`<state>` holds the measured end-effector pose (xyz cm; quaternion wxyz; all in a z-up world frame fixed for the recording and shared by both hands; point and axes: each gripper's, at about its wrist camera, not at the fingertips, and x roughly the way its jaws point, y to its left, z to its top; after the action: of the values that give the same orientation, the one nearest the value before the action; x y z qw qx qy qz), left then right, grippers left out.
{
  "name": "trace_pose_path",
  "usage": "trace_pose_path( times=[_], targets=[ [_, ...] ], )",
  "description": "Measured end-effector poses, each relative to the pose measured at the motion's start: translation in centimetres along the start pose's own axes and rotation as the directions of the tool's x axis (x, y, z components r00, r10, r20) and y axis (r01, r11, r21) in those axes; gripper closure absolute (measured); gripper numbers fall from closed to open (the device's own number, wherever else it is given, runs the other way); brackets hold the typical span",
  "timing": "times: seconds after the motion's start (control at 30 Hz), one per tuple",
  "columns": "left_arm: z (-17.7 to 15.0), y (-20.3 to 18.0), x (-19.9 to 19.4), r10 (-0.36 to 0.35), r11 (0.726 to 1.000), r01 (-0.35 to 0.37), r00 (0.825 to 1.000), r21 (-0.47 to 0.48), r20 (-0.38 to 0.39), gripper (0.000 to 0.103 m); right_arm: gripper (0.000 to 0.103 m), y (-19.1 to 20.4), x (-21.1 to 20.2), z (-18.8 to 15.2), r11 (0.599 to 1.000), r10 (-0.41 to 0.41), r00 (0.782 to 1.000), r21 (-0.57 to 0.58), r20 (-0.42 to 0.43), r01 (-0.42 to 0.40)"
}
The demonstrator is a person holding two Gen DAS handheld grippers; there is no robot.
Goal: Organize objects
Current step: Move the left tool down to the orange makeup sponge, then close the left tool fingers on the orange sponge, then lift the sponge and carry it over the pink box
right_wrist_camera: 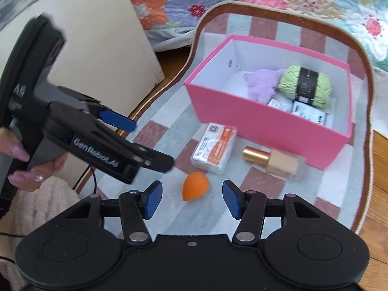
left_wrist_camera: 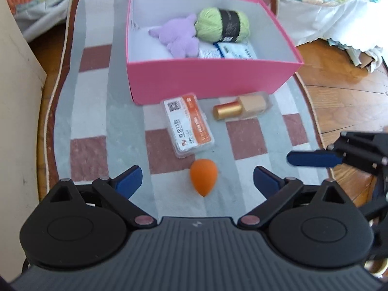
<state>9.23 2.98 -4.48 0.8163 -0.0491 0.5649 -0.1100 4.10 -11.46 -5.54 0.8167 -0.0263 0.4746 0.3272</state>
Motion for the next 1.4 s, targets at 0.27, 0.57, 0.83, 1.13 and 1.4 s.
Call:
trace_pose_path(
  times=[0.27, 0.57, 0.83, 1.13, 1.4],
  targets=[
    [-0.2, 1.1, 5.0, 0.011, 0.998, -0.016, 0.997, -0.059, -0.077, 0.011, 0.043, -0.3, 5.3, -2.5, 0.999, 0.009, 0.999, 0.040, 0.048, -0.011],
    [-1.9, 1.9, 8.7, -0.110, 0.984, 0.094, 0.989, -0.154, -0.097, 0.051, 0.043, -0.6, 10.0, -3.6, 0.993, 0.031, 0.999, 0.116, 0.014, -0.032],
    [-2.6, 1.2, 8.5, -0.124, 0.983, 0.113, 0.989, -0.146, -0.074, 0.069, 0.055, -0.8, 11.8, -4.2, 0.987, 0.003, 1.000, 0.158, 0.012, -0.005],
    [-3.6, -0.5, 4.0, -0.094, 0.987, 0.087, 0.994, -0.132, -0.048, 0.070, 0.063, 0.7, 9.1, -3.4, 0.985, 0.010, 0.999, 0.175, -0.030, -0.004],
    [-3.6, -2.3, -1.8, -0.103, 0.987, 0.106, 0.994, -0.123, 0.028, 0.070, 0.063, 3.6, 3.8, -1.4, 0.996, -0.025, 0.998, 0.087, -0.050, 0.029]
  ],
)
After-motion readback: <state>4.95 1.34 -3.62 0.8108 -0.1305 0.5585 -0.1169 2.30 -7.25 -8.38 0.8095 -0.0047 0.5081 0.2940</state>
